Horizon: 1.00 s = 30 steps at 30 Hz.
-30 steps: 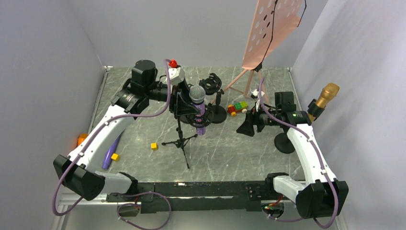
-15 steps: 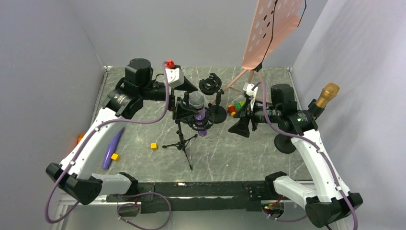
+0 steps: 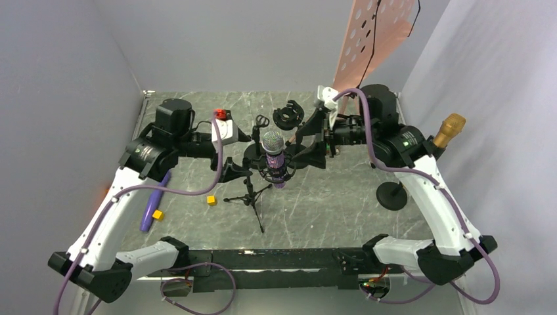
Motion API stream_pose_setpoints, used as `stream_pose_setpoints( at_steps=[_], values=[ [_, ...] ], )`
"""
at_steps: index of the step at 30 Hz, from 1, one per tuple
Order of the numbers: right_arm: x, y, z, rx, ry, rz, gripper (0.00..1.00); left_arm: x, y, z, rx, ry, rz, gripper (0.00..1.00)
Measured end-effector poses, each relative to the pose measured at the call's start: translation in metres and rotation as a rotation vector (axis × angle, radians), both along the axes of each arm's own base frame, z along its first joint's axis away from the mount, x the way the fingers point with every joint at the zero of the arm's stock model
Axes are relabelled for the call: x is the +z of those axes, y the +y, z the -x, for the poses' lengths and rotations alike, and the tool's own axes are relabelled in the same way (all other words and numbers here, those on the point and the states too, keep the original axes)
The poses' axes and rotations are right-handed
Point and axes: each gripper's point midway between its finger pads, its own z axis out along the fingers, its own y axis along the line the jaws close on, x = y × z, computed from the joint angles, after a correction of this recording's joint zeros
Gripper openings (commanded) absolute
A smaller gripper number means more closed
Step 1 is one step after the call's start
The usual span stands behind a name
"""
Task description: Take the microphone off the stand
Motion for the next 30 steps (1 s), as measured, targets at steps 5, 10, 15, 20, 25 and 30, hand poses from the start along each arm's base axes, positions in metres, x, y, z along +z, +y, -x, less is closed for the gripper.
stream_pose_setpoints(
  at_steps=[5,10,15,20,25,30],
  values=[
    [-0.015,0.021,0.002,0.065,0.037,0.020,0.81,-0.040,-0.002,-0.017,0.029,0.118,-0.041,0.94],
    [-0.019,0.031,0.008,0.122,0.047,0.009,0.76,-0.061,-0.006,-0.020,0.008,0.179,-0.052,0.83],
    [-0.021,0.043,0.009,0.159,0.035,0.002,0.67,-0.067,-0.006,-0.015,-0.028,0.223,-0.024,0.68],
    [-0.027,0.054,0.009,0.185,0.041,0.006,0.57,-0.076,-0.005,-0.013,-0.041,0.317,0.035,0.60],
    [-0.031,0.058,0.009,0.193,0.036,0.003,0.52,-0.079,-0.007,-0.007,-0.059,0.371,0.071,0.53],
    [-0.032,0.062,0.009,0.203,0.030,-0.003,0.35,-0.078,-0.006,-0.007,-0.056,0.359,0.084,0.49]
  ],
)
